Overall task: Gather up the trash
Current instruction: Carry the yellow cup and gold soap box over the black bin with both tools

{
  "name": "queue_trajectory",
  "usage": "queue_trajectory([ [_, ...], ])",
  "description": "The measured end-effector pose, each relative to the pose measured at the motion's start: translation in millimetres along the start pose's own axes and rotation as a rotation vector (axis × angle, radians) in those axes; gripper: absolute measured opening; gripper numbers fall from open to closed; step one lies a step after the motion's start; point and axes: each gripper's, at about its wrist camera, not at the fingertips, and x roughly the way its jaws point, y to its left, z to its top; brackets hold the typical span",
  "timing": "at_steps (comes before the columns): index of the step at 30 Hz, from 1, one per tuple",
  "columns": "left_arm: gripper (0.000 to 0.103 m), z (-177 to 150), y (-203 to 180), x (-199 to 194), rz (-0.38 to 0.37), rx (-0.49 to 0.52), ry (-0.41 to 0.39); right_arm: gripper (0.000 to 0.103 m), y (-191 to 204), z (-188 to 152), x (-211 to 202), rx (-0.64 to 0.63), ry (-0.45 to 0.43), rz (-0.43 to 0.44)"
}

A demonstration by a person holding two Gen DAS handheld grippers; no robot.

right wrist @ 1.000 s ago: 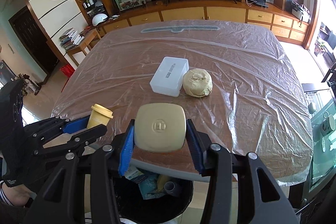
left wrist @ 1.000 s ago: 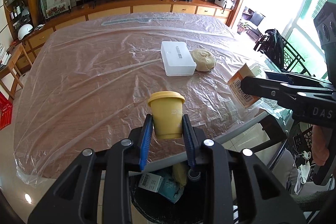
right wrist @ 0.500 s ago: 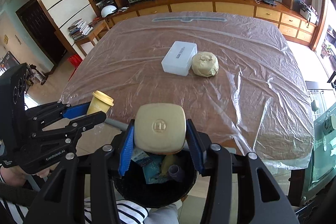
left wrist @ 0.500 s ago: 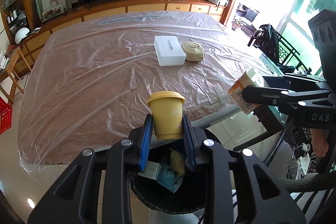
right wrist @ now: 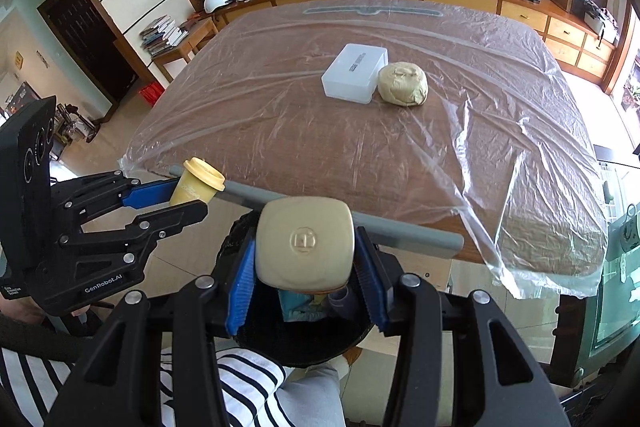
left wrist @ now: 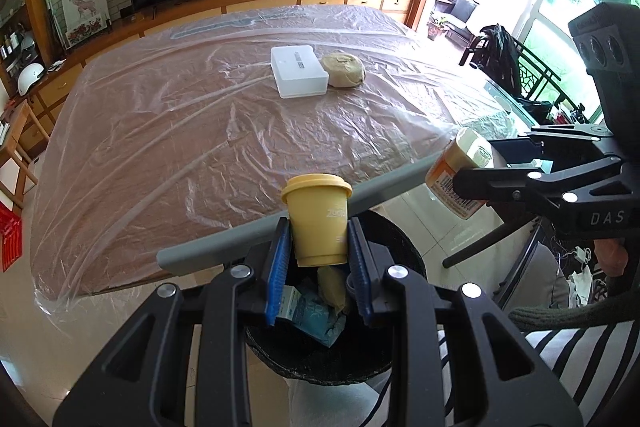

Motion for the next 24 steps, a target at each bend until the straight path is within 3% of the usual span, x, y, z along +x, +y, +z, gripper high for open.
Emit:
queue_trajectory([
  [24,0.031,-39.9,-16.2,22.6,-0.004,0.052,0.115,0.046,1.7,-41.3,43.8,-0.007,0.148,0.000],
])
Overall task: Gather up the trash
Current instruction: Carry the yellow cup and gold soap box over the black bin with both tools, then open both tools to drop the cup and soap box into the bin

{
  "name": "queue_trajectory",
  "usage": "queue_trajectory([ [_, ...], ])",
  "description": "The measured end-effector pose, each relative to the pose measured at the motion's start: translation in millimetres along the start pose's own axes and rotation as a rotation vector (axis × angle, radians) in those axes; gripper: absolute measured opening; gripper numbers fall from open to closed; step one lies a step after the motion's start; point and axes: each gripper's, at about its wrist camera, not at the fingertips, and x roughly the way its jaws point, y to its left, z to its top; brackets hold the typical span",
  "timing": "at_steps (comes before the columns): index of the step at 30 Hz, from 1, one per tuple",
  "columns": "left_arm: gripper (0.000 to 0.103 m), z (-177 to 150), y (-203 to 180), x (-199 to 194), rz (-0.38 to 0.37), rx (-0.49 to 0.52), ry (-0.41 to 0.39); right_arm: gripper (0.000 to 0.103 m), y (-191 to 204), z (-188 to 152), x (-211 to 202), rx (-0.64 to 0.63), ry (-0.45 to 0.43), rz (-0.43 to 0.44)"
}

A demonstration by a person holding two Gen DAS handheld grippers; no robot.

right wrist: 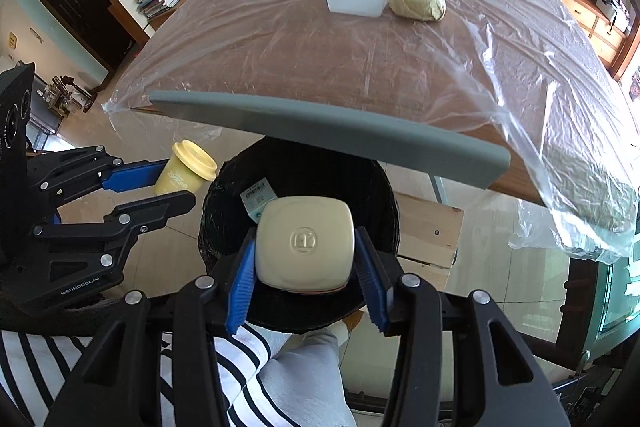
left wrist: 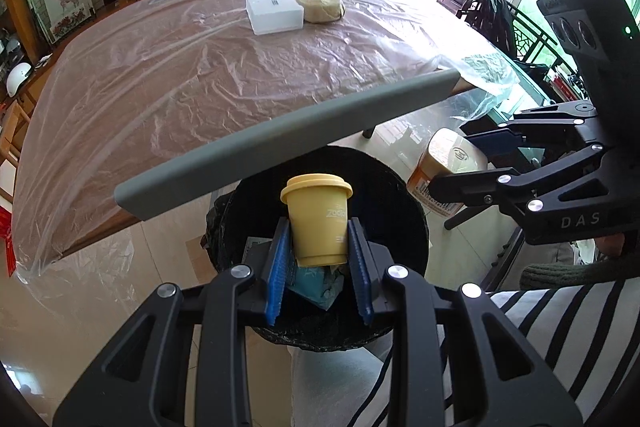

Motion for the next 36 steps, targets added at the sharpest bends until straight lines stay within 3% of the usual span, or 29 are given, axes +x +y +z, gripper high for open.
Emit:
queue_trajectory([
  [36,0.031,-11.6,15.3,67.6,0.065,0.006,0.145,0.046,-9.8,8.6,63.7,-0.009,0.075,-0.087],
])
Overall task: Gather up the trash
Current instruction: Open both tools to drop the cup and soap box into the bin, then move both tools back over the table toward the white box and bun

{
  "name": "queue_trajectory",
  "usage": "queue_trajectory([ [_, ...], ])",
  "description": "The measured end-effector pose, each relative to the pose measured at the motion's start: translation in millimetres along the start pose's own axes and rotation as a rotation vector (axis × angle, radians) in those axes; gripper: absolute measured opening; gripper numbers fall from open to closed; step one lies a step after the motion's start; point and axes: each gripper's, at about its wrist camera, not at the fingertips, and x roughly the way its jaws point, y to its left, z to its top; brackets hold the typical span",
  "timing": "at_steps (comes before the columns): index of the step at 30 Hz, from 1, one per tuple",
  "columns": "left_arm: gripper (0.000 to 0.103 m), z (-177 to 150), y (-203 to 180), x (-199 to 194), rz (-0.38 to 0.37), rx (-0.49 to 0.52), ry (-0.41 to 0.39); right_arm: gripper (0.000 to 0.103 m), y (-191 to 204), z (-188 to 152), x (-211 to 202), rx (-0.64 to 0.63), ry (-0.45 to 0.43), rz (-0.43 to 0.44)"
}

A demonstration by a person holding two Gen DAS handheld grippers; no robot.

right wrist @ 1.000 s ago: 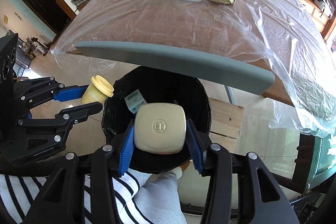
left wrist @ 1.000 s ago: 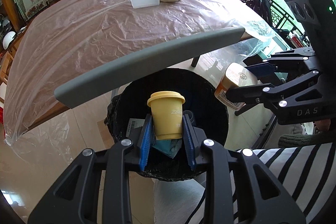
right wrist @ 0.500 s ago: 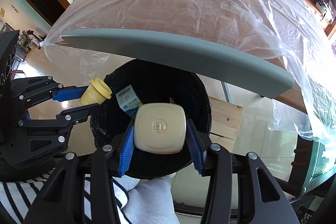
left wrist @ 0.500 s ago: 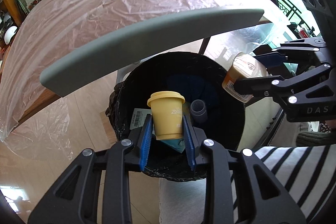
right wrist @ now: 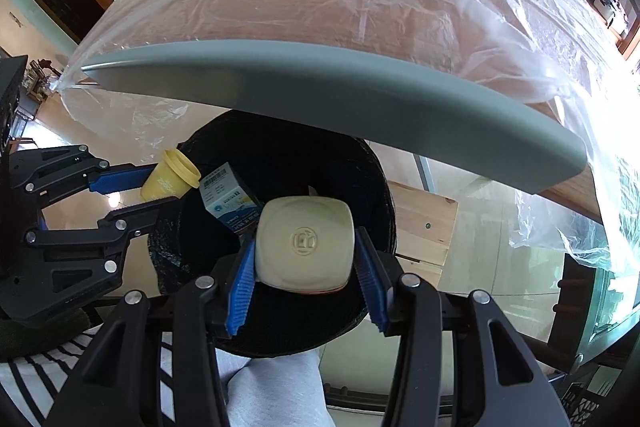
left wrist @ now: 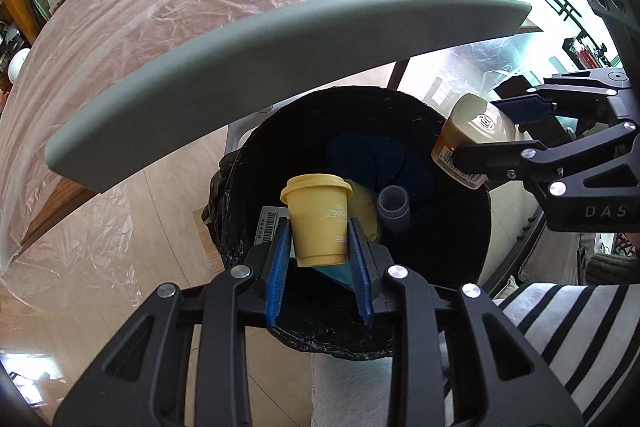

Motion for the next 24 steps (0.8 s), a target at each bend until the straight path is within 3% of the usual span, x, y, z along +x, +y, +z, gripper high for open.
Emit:
queue_trajectory([
  [9,0.031,0.2,-0.2,6.7,-0.008,-0.008,-0.001,0.046,0.4,0.6,7.9,-0.012,0.011,-0.023],
  [11,0.052,0.6,4.2,6.3,-0.040,-0.029,-0.009,0.046,1.8,0.3,6.1,-0.017,0.007,-0.030],
  [12,0.076,0.5,6.8,4.9,-0.039,-0.044,-0.018,0.049,2.2,0.8,4.9,-0.017,0.004,-0.032],
  [13,0.082,0.6,9.3,0.8,-0.037,-0.057,-0.040,0.058,1.7,0.7,3.1,-0.016,-0.001,-0.034],
  [16,0.082,1.0,12.5,-4.0,-0.048,-0.070,-0.036,0.075,-1.4,0.4,-9.7,-0.001,-0.031,-0.026],
  [21,0.083,0.9,11.9,-31.4,-0.055,-0.060,-0.084,0.080,-4.0,-2.4,-53.9,0.006,-0.116,0.014],
  [24,0.097,5.5,11.9,-62.4,-0.091,-0.049,-0.168,0.095,-10.0,2.5,-92.8,0.013,-0.239,-0.015],
])
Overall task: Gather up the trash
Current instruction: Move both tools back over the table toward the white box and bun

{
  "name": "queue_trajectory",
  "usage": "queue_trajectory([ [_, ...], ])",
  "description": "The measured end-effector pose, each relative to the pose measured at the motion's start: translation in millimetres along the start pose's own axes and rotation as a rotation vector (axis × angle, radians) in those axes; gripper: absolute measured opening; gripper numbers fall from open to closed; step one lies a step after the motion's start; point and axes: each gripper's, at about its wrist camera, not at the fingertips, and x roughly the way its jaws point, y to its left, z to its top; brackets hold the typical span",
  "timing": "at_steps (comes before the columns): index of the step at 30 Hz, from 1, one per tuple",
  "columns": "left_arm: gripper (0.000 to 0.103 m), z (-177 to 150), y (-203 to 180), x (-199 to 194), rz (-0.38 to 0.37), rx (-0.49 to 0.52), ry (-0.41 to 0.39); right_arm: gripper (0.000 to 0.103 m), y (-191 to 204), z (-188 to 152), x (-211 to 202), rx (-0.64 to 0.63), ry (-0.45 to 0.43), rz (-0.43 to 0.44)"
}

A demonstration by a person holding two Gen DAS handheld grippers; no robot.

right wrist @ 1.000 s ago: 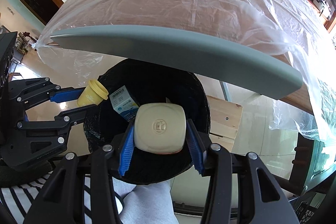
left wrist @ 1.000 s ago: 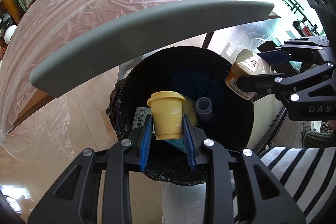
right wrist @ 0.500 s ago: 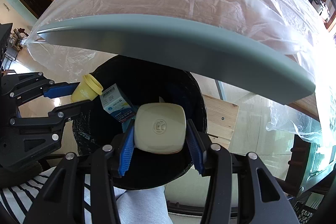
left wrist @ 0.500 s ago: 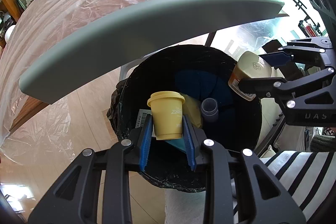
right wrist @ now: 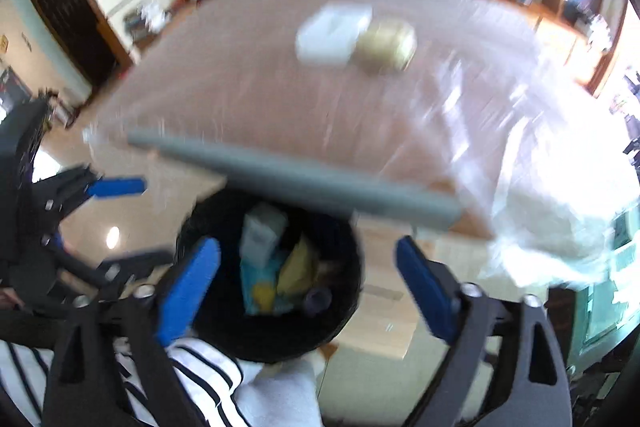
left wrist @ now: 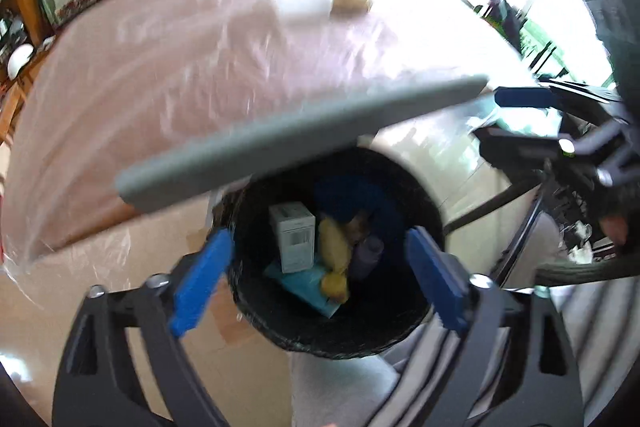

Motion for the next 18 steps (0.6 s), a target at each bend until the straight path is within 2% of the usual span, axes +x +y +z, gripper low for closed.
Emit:
queue_trajectory([
  [2,0.100,12.1,-0.2,-18.5,-0.010,0.001,-0.068,0.099,-12.1,16.0,-17.4,0.029,-0.091,-0.052],
  [6,0.101,46.4,6.2,-27.1,0.019,-0.024,-0.129,0.099,-36.5,50.0,-16.7,0.084,-0.160,-0.144],
  [9,0.101,74.0,13.2,-17.3,0.039,-0.032,-0.144,0.098,-40.6,75.8,6.0,-0.013,-0.128,-0.200],
  [12,0.101,100.0,16.9,2.6,0.067,-0.008,-0.150,0.090,-43.7,100.7,27.0,-0.086,-0.102,-0.224],
  [16,0.101,128.0,19.9,29.6,0.076,0.010,-0.124,0.081,-54.1,119.7,49.5,-0.087,-0.062,-0.210],
  [18,0.101,138.6,19.3,38.5,0.076,0.018,-0.109,0.080,-56.8,126.9,59.7,-0.085,-0.044,-0.197],
])
